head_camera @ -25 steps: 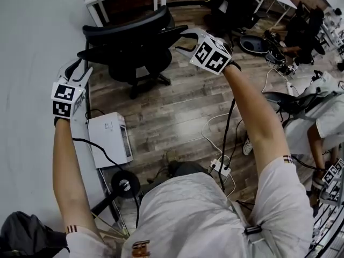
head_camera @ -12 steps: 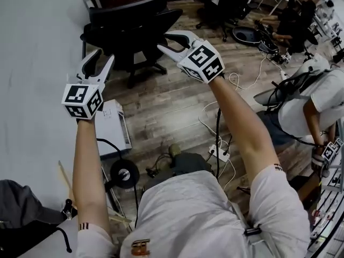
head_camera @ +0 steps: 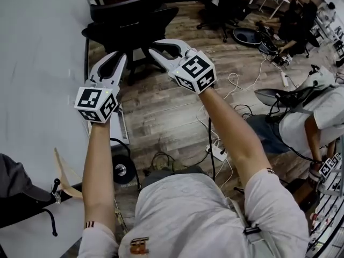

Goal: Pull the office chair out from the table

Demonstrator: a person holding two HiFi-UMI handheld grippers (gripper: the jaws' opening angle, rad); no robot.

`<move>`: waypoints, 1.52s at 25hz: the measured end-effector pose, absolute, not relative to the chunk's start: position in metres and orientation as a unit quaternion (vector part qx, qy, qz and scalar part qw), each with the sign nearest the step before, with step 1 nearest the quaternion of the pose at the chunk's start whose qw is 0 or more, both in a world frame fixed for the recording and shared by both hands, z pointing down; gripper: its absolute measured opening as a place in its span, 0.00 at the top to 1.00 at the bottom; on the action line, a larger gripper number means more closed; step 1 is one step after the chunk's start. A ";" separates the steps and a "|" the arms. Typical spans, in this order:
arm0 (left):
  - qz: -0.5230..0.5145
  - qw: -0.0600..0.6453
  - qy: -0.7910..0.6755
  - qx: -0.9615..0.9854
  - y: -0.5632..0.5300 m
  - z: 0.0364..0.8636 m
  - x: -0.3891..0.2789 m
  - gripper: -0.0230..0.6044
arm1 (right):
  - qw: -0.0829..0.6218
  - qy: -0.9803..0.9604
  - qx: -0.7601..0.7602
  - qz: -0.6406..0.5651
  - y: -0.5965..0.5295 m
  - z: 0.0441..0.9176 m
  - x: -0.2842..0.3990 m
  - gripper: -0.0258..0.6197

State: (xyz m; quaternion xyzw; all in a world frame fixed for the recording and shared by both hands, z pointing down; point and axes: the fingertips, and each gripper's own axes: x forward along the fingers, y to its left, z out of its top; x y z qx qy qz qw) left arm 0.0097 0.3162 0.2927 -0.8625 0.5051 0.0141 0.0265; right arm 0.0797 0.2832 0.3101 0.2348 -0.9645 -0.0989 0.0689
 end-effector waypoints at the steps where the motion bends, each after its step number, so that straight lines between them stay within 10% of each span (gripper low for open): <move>1: 0.019 0.028 0.508 -0.861 0.320 0.289 0.015 0.86 | 0.060 -0.965 0.234 -0.097 0.288 0.306 0.083 0.87; 38: 0.056 0.035 0.507 -0.859 0.384 0.266 0.052 0.96 | -0.012 -0.972 0.222 -0.072 0.370 0.277 0.086 0.96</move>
